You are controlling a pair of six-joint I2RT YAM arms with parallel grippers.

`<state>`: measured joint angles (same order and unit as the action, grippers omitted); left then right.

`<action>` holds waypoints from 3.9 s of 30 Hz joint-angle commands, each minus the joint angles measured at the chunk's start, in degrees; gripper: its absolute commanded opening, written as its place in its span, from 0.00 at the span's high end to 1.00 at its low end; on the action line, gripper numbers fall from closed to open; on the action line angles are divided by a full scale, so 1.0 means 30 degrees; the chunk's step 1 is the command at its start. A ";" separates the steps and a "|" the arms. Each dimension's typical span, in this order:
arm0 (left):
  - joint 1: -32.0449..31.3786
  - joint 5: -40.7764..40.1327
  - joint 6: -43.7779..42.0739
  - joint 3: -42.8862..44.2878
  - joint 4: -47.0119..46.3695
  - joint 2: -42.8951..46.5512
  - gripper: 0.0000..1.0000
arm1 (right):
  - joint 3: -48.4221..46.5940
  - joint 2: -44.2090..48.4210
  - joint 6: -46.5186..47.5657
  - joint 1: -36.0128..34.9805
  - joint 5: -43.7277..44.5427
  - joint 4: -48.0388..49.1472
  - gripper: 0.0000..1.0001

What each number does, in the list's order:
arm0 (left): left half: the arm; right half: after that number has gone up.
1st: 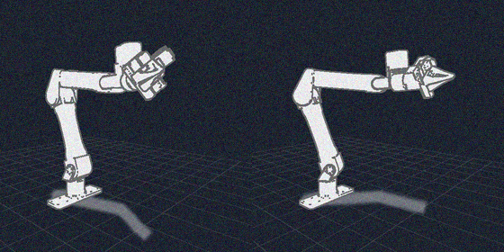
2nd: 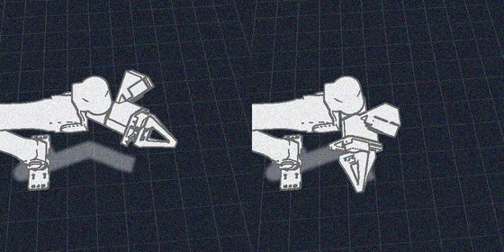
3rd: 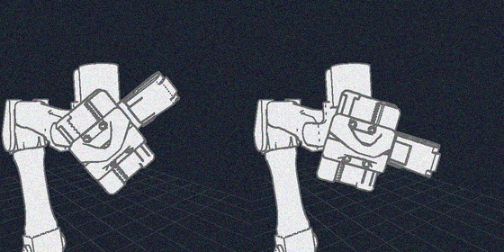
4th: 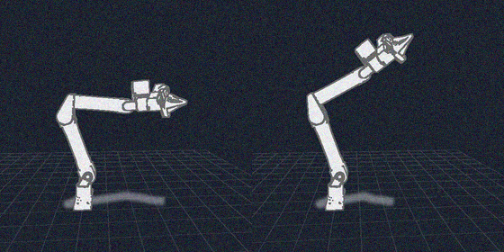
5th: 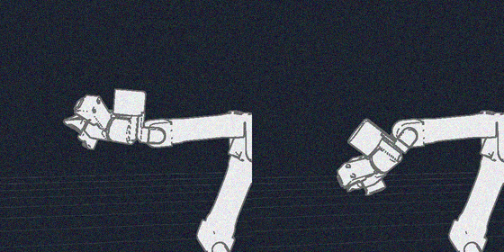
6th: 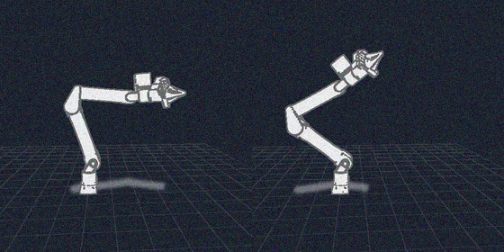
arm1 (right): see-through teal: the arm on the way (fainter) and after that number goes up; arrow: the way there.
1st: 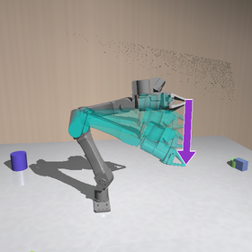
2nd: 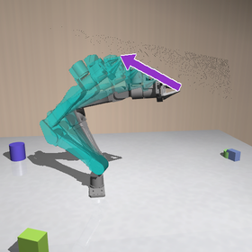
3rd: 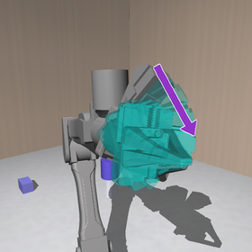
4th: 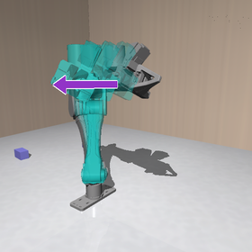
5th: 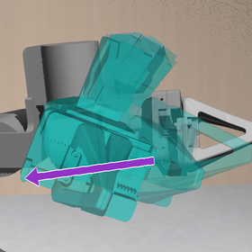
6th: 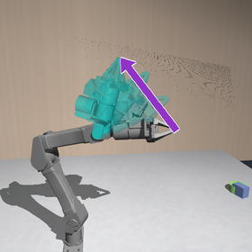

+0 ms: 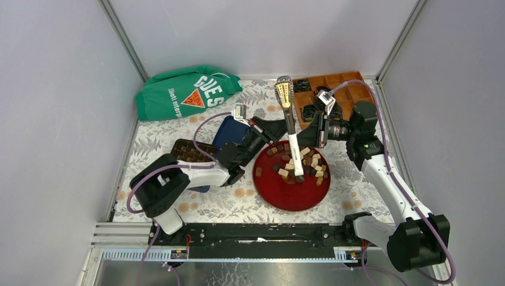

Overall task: Pack the chocolate
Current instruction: Adjust the clamp.

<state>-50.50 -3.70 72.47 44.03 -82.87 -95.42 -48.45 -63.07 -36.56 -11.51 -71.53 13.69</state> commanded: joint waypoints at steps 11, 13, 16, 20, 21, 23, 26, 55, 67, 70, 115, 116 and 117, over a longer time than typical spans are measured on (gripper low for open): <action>0.3396 0.7723 -0.0458 -0.0234 -0.0793 0.1328 0.52 | -0.0700 0.0386 0.2075 -0.0150 -0.3084 -0.0877 1.00; 0.3828 0.8575 -0.0986 -0.0108 0.0148 0.1689 0.52 | -0.0668 0.0373 0.2361 -0.0164 -0.3088 -0.1103 1.00; 0.3924 0.9205 -0.2427 0.0371 0.2378 0.2414 0.51 | -0.0717 0.0236 0.2871 -0.0159 -0.3024 -0.1598 1.00; 0.3914 0.9527 -0.3600 0.1145 0.5185 0.2981 0.51 | -0.1134 -0.0104 0.3947 -0.0157 -0.2888 -0.2772 1.00; 0.3914 0.9614 -0.3730 0.1264 0.5523 0.3025 0.51 | -0.1177 -0.0163 0.4128 -0.0164 -0.2885 -0.2971 1.00; 0.3914 0.9740 -0.3793 0.1317 0.5719 0.3003 0.51 | -0.1266 -0.0257 0.4378 -0.0150 -0.2856 -0.3209 1.00; 0.3918 0.9844 -0.3683 0.1438 0.5387 0.2834 0.52 | -0.1261 -0.0430 0.4402 -0.0149 -0.2875 -0.3217 1.00; 0.4309 0.1542 0.1887 -0.4307 -0.2933 0.3107 1.00 | -0.0256 0.1633 0.4887 0.2097 -0.2499 -0.2853 0.00; 0.3622 0.0163 0.1813 -0.3127 -0.2536 0.2280 1.00 | -0.0358 0.0783 0.4680 -0.0203 -0.1255 -0.2484 0.00; 0.3342 0.0108 0.1739 -0.2706 -0.2323 0.1985 1.00 | -0.0526 0.0494 0.4518 -0.0481 -0.0639 -0.2407 0.00; 0.2215 -0.1179 0.2415 -0.1618 -0.2911 -0.0452 1.00 | -0.1430 -0.2065 -0.0731 -0.1862 -0.1368 0.2692 0.14; 0.2229 -0.1235 0.2438 -0.1611 -0.2905 -0.0480 1.00 | -0.1441 -0.2030 -0.0661 -0.1875 -0.1355 0.2608 0.15; 0.2205 -0.1275 0.2467 -0.1611 -0.2904 -0.0520 1.00 | -0.1430 -0.2012 -0.0630 -0.1891 -0.1357 0.2576 0.15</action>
<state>-43.53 -5.08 80.03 37.54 -87.90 -96.03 -52.21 -69.52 -38.89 -16.25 -73.17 19.55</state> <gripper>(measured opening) 0.034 0.853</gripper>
